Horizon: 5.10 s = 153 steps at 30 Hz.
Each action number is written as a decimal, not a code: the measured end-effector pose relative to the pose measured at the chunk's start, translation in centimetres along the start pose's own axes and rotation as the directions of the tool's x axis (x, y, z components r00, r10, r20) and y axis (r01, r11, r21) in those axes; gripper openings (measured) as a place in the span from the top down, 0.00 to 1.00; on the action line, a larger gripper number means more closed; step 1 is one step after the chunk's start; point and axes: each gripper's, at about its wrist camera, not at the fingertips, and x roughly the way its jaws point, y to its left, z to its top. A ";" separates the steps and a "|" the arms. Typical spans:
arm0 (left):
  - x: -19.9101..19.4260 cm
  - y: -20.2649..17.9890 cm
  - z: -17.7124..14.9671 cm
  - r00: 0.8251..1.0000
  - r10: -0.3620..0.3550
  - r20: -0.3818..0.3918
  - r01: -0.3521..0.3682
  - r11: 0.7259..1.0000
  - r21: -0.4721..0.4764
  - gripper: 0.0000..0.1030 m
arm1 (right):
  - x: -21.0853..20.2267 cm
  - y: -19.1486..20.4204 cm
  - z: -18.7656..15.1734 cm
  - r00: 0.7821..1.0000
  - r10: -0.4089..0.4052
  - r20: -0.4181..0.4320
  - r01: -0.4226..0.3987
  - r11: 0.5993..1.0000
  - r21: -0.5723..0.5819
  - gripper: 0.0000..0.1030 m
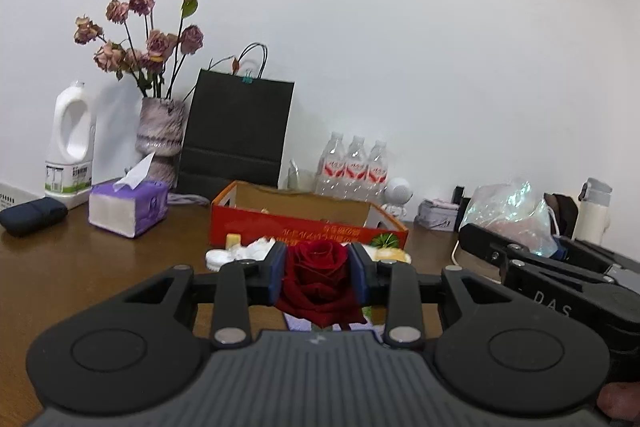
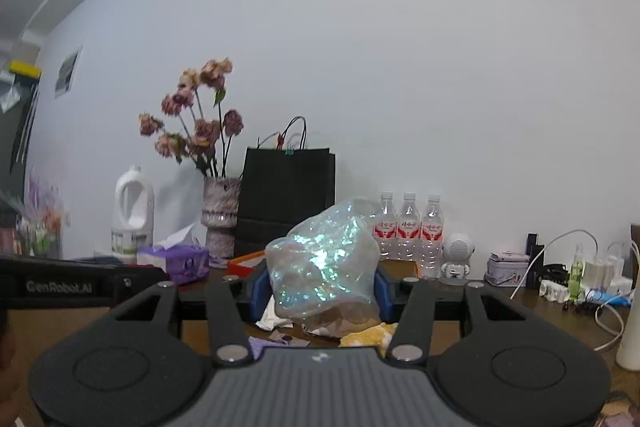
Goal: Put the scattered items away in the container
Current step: 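Carry rose and plastic bag into the box and release both, then grasp the purple cloth pouch with left tool while right tool grasps small clear packet, then carry purple cloth and clear packet over the box and open both tools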
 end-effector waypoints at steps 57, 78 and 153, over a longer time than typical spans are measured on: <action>34.6 6.2 18.3 0.922 0.221 -0.319 -0.176 0.971 0.164 0.00 | 41.7 -13.0 12.4 0.744 0.008 -0.668 0.137 0.977 0.165 0.17; 8.1 -0.5 1.3 0.949 0.089 -0.303 -0.024 0.977 0.212 0.00 | 9.6 -3.4 1.6 0.943 -0.089 -0.321 0.116 0.991 0.067 0.07; 38.3 1.8 10.6 0.940 0.020 -0.339 0.070 0.965 0.251 0.94 | 35.0 -11.8 5.9 0.871 0.145 -0.469 0.044 0.928 0.369 0.86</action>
